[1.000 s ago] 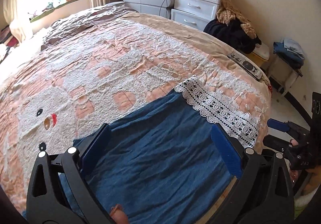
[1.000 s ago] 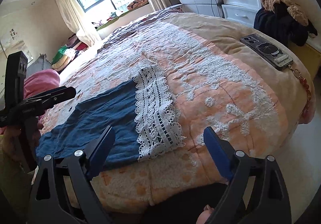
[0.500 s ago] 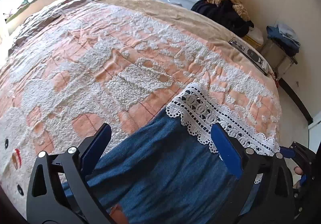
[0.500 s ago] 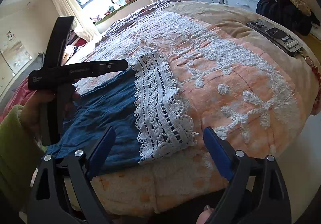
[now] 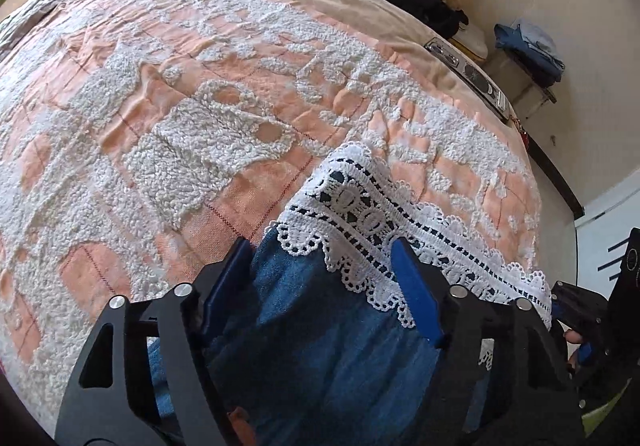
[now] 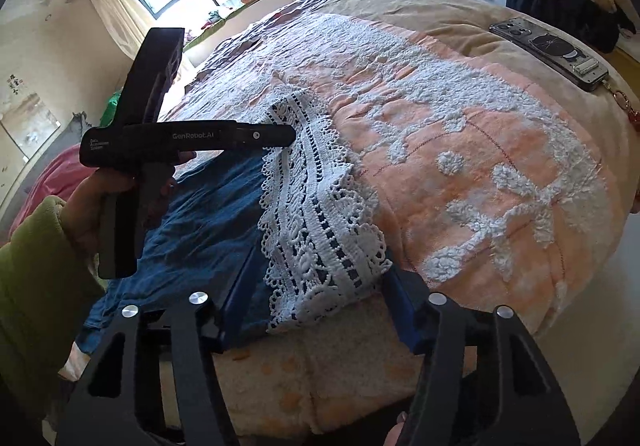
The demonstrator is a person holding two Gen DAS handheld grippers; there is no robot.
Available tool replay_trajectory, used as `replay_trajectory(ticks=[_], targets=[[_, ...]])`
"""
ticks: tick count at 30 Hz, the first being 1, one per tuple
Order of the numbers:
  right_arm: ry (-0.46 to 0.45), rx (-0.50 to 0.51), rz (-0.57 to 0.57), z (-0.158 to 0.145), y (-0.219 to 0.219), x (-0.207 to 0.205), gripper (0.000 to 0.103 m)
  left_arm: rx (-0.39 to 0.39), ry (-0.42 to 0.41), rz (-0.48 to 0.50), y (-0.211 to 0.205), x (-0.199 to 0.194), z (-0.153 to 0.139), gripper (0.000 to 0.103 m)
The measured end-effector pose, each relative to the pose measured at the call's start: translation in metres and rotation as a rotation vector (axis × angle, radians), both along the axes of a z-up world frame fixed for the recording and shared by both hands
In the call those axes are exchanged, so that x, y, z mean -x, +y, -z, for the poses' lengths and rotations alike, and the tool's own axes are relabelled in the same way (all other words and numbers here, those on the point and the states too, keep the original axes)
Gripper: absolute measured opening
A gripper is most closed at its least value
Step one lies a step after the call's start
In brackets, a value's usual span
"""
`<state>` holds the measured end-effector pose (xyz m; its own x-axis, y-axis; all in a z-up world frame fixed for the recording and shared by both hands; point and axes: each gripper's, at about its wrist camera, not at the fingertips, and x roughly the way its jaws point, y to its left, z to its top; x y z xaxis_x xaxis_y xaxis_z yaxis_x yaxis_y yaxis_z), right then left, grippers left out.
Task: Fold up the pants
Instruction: 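Grasp the lace hem and denim leg with the left tool while the right tool grasps the lace, then lift the lace hem with both tools and fold the leg over onto the other leg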
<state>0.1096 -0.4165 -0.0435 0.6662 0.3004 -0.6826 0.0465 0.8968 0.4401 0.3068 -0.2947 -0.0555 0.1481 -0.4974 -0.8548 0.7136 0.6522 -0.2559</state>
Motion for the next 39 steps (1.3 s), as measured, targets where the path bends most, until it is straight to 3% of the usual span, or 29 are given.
replay_trajectory(ticks=[1, 3, 5, 7, 12, 21, 26, 29, 30, 33, 36, 39], targets=[[-0.001, 0.003, -0.008, 0.000, 0.001, 0.000, 0.052, 0.009, 0.008, -0.001, 0.001, -0.001, 0.000, 0.053], [-0.001, 0.016, -0.016, 0.000, 0.004, -0.001, 0.041, 0.019, 0.025, -0.007, 0.002, -0.005, 0.000, 0.030], [-0.008, 0.001, -0.025, 0.000, 0.004, -0.001, 0.034, 0.034, 0.035, -0.005, 0.005, -0.008, -0.001, 0.021], [-0.035, -0.020, -0.044, -0.003, 0.005, 0.000, 0.028, 0.048, 0.034, 0.002, 0.008, -0.008, -0.003, 0.016], [-0.089, -0.009, -0.073, -0.019, 0.018, 0.003, 0.026, 0.112, 0.021, -0.010, 0.022, -0.003, -0.019, 0.011], [-0.277, 0.051, -0.229, -0.073, 0.075, 0.018, 0.026, 0.302, -0.058, -0.081, 0.117, 0.018, -0.082, 0.011], [-0.334, 0.102, -0.383, -0.084, 0.132, 0.023, 0.026, 0.350, -0.048, -0.144, 0.172, 0.030, -0.080, 0.012], [-0.320, 0.164, -0.470, -0.075, 0.171, 0.023, 0.026, 0.336, 0.003, -0.209, 0.197, 0.031, -0.065, 0.016], [-0.312, 0.186, -0.492, -0.070, 0.183, 0.022, 0.026, 0.327, 0.016, -0.239, 0.207, 0.031, -0.060, 0.021], [-0.290, 0.264, -0.556, -0.051, 0.213, 0.021, 0.026, 0.242, -0.016, -0.352, 0.229, 0.032, -0.052, 0.027], [-0.269, 0.339, -0.621, -0.032, 0.239, 0.024, 0.026, 0.248, 0.024, -0.435, 0.256, 0.035, -0.047, 0.038], [-0.281, 0.419, -0.684, -0.020, 0.262, 0.038, 0.026, 0.274, 0.052, -0.451, 0.273, 0.043, -0.047, 0.049]])
